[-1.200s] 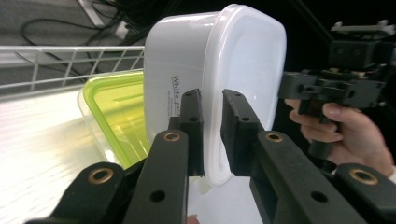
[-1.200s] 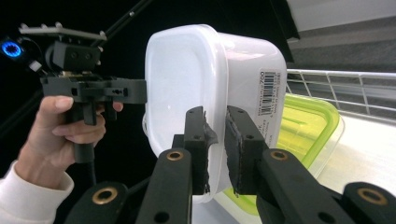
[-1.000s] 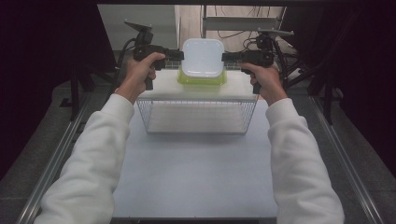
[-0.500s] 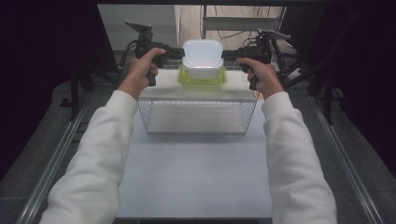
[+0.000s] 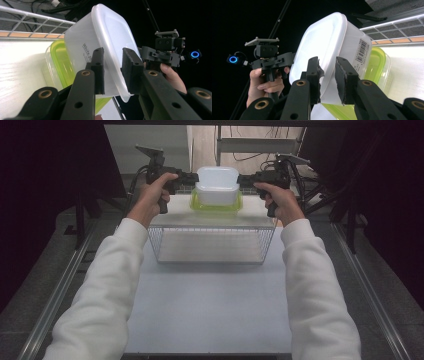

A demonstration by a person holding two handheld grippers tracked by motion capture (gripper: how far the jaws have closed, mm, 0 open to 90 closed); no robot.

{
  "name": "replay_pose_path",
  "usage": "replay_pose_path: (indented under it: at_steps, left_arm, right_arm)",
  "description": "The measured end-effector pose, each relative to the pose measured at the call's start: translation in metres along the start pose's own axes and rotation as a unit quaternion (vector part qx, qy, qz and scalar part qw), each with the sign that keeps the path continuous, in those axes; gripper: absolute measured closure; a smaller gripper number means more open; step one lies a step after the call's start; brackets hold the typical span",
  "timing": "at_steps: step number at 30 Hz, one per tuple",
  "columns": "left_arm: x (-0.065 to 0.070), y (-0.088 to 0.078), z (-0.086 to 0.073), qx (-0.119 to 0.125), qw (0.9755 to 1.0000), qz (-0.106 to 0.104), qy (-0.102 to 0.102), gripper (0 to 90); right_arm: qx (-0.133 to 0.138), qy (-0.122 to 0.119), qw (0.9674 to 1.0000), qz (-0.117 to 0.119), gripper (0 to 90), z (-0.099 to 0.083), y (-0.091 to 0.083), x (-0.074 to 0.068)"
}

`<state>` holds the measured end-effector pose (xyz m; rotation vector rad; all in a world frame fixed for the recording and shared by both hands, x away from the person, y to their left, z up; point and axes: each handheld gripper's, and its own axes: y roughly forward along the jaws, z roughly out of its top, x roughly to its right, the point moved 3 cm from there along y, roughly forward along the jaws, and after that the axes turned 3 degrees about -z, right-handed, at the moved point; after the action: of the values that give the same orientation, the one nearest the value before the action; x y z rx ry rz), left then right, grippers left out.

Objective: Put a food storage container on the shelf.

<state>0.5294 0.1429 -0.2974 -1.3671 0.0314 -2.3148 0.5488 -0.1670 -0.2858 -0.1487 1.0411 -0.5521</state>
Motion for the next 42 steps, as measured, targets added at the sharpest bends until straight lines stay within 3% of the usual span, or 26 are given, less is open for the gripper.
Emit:
replay_pose_path:
  at_steps: [6, 9, 10, 14, 18, 22, 23, 24, 25, 27, 29, 31, 32, 33, 34, 35, 37, 38, 39, 40, 42]
  left_arm:
    - [0.003, 0.000, -0.002, 0.002, 0.9998, 0.006, 0.020, 69.8]
    - [0.005, -0.002, -0.001, 0.017, 0.9991, 0.009, 0.039, 54.6]
    - [0.006, -0.004, -0.001, 0.020, 0.9987, 0.015, 0.046, 54.6]
    - [0.011, -0.009, -0.004, 0.021, 0.9966, 0.022, 0.077, 42.9]
    - [0.020, -0.017, -0.009, 0.023, 0.9932, 0.030, 0.110, 37.5]
    - [0.029, -0.027, -0.023, 0.028, 0.9865, 0.054, 0.152, 30.6]
    - [0.032, -0.030, -0.028, 0.030, 0.9841, 0.060, 0.164, 29.9]
    - [0.035, -0.039, -0.041, 0.031, 0.9803, 0.064, 0.184, 28.4]
    - [0.035, -0.039, -0.041, 0.031, 0.9803, 0.064, 0.184, 27.8]
    - [0.037, -0.048, -0.055, 0.035, 0.9769, 0.069, 0.199, 27.2]
    - [0.038, -0.056, -0.070, 0.035, 0.9743, 0.073, 0.210, 26.1]
    - [0.039, -0.063, -0.084, 0.037, 0.9708, 0.083, 0.222, 25.5]
    - [0.039, -0.069, -0.099, 0.037, 0.9674, 0.090, 0.234, 25.0]
    - [0.039, -0.069, -0.099, 0.037, 0.9674, 0.090, 0.234, 24.9]
    - [0.038, -0.073, -0.114, 0.032, 0.9640, 0.094, 0.247, 24.6]
    - [0.038, -0.073, -0.114, 0.032, 0.9640, 0.094, 0.247, 24.6]
    - [0.035, -0.077, -0.129, 0.029, 0.9634, 0.089, 0.252, 24.3]
    - [0.033, -0.078, -0.137, 0.027, 0.9630, 0.087, 0.254, 24.3]
    - [0.030, -0.079, -0.145, 0.026, 0.9620, 0.088, 0.257, 24.4]
    - [0.024, -0.081, -0.160, 0.020, 0.9608, 0.089, 0.262, 24.3]
    - [0.019, -0.082, -0.168, 0.021, 0.9602, 0.094, 0.262, 24.3]
  right_arm:
    - [0.004, -0.014, 0.9998, -0.010, 70.2, -0.001, 0.000, -0.003]
    - [0.026, -0.047, 0.9983, -0.023, 58.3, -0.001, -0.001, -0.008]
    - [0.026, -0.047, 0.9983, -0.023, 58.3, -0.001, -0.001, -0.008]
    - [0.047, -0.086, 0.9945, -0.036, 48.3, -0.002, -0.011, -0.015]
    - [0.050, -0.107, 0.9923, -0.036, 43.2, -0.005, -0.017, -0.021]
    - [0.058, -0.149, 0.9860, -0.047, 37.6, -0.015, -0.029, -0.027]
    - [0.060, -0.162, 0.9837, -0.051, 36.6, -0.020, -0.033, -0.029]
    - [0.063, -0.187, 0.9790, -0.052, 35.4, -0.031, -0.040, -0.031]
    - [0.063, -0.187, 0.9790, -0.052, 35.4, -0.031, -0.040, -0.031]
    - [0.063, -0.213, 0.9733, -0.058, 35.0, -0.043, -0.048, -0.030]
    - [0.060, -0.228, 0.9699, -0.063, 34.1, -0.056, -0.055, -0.029]
    - [0.063, -0.237, 0.9673, -0.063, 32.4, -0.068, -0.062, -0.026]
    - [0.068, -0.247, 0.9645, -0.064, 31.8, -0.080, -0.070, -0.023]
    - [0.068, -0.247, 0.9645, -0.064, 31.8, -0.080, -0.070, -0.023]
    - [0.071, -0.259, 0.9608, -0.068, 31.4, -0.091, -0.076, -0.022]
    - [0.071, -0.259, 0.9608, -0.068, 31.4, -0.091, -0.076, -0.022]
    - [0.076, -0.273, 0.9565, -0.071, 31.0, -0.108, -0.085, -0.020]
    - [0.076, -0.273, 0.9565, -0.071, 31.0, -0.108, -0.085, -0.020]
    - [0.076, -0.279, 0.9545, -0.073, 30.9, -0.113, -0.087, -0.019]
    - [0.077, -0.294, 0.9492, -0.082, 30.5, -0.127, -0.089, -0.017]
    - [0.074, -0.299, 0.9474, -0.086, 30.1, -0.132, -0.090, -0.016]
